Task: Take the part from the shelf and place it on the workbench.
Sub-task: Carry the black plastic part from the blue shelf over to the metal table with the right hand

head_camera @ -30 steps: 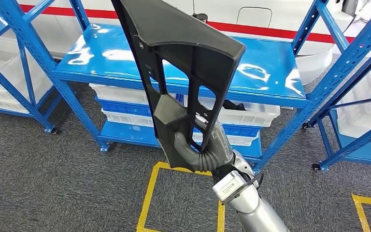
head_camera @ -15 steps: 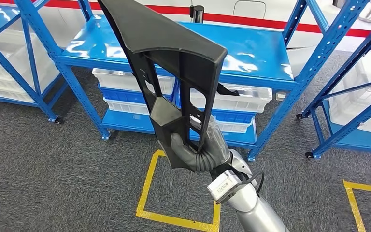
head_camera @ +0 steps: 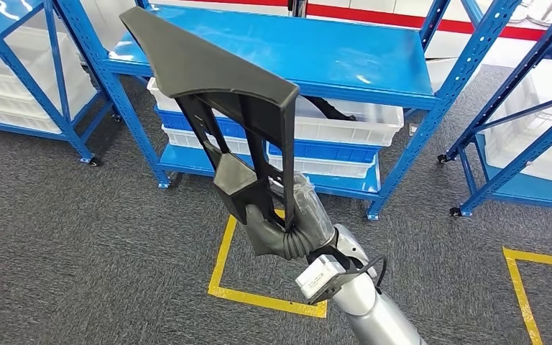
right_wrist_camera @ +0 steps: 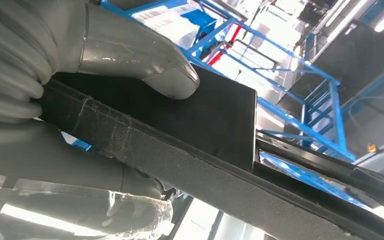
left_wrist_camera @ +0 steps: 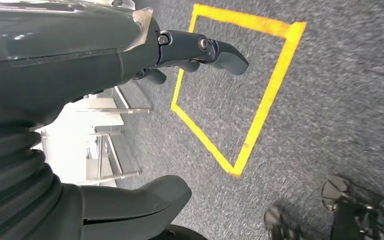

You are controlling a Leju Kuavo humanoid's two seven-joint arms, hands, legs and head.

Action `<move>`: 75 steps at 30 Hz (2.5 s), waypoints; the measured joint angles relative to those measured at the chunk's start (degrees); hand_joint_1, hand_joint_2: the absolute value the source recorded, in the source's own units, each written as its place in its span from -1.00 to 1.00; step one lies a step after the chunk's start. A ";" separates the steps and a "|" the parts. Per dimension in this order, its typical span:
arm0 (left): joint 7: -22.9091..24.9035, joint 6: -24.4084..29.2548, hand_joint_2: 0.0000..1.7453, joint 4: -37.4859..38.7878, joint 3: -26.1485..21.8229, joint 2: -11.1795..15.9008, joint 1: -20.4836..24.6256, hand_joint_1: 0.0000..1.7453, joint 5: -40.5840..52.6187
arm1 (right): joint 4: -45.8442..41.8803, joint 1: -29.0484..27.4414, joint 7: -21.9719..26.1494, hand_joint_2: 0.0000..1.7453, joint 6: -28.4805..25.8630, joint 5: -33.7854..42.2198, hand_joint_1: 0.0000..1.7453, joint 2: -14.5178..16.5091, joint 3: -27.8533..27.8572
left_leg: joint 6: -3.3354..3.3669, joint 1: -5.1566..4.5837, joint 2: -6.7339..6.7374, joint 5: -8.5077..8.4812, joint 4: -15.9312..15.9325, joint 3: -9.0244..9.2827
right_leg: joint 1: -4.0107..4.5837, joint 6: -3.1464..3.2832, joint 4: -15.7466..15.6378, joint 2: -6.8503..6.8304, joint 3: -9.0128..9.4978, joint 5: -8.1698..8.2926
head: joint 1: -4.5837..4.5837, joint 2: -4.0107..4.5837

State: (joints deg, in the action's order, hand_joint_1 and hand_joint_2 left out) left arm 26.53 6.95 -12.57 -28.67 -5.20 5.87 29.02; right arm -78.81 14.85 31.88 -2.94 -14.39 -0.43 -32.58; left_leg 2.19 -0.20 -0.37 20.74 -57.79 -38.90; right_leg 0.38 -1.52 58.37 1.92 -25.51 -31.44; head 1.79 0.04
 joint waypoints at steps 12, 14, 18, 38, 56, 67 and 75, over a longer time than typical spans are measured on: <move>0.00 0.86 1.00 0.00 -0.51 0.23 -0.74 -1.00 0.44 | 1.87 -0.26 0.39 1.00 -0.15 -0.37 1.00 0.58 -0.50 | -3.39 1.61 1.07 5.83 -10.16 -0.45 | -0.70 1.93 -3.26 -4.37 -0.38 1.63 | -0.18 0.01; -0.01 0.96 1.00 0.00 -0.53 0.23 -0.74 -1.00 0.42 | 2.02 -0.26 0.64 1.00 -0.21 -0.37 1.00 0.63 -0.53 | -3.31 1.40 2.90 4.47 -3.54 3.99 | -0.48 1.47 -2.88 -5.03 -0.72 1.49 | -0.22 0.00; -0.03 1.30 1.00 0.00 -0.55 0.22 -0.79 -1.00 0.38 | 2.29 -0.25 1.16 1.00 -0.40 -0.32 1.00 0.69 -0.64 | -1.48 0.83 2.63 4.69 -0.83 4.64 | 0.05 0.35 -2.30 -6.15 -1.11 1.14 | -0.22 0.00; -0.03 1.30 1.00 0.00 -1.16 0.20 -0.99 -1.00 0.38 | 2.98 -1.27 2.08 1.00 -0.67 -0.09 1.00 0.38 -1.36 | -1.96 0.76 -2.10 5.24 -4.22 0.90 | -1.12 1.22 -1.68 -1.15 -3.96 3.63 | -0.35 0.01; -0.05 -0.39 1.00 -0.01 -1.09 0.50 -0.73 -1.00 3.81 | 0.41 -7.00 1.90 1.00 -1.91 -2.75 1.00 1.72 0.03 | 0.88 0.50 0.14 3.94 -0.47 3.78 | -0.31 0.50 13.25 -2.41 -11.07 -3.67 | -0.15 0.00; -0.06 0.21 1.00 0.00 -1.10 0.99 -1.11 -1.00 5.30 | 0.28 -8.03 2.12 1.00 -1.04 -3.04 1.00 3.48 0.48 | -1.19 0.36 -3.53 3.54 -1.28 2.68 | -0.54 0.93 -1.16 -0.60 -4.35 3.37 | -0.22 0.01; -0.07 0.81 1.00 0.00 -1.03 1.19 -1.22 -1.00 5.88 | -0.09 -9.95 2.63 1.00 -0.99 -2.95 1.00 3.81 0.80 | -2.61 1.08 0.94 8.08 -11.44 -0.88 | -0.46 1.81 -1.35 -4.74 -4.53 3.55 | -0.34 0.01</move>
State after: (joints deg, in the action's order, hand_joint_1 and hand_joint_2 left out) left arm 26.47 7.76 -12.57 -29.70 -4.01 4.66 34.91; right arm -78.90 4.90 34.51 -3.93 -17.33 3.39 -31.79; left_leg -0.42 0.88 0.57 28.82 -69.23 -39.78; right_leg -0.08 0.29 57.03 -2.82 -30.04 -27.89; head 1.44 0.04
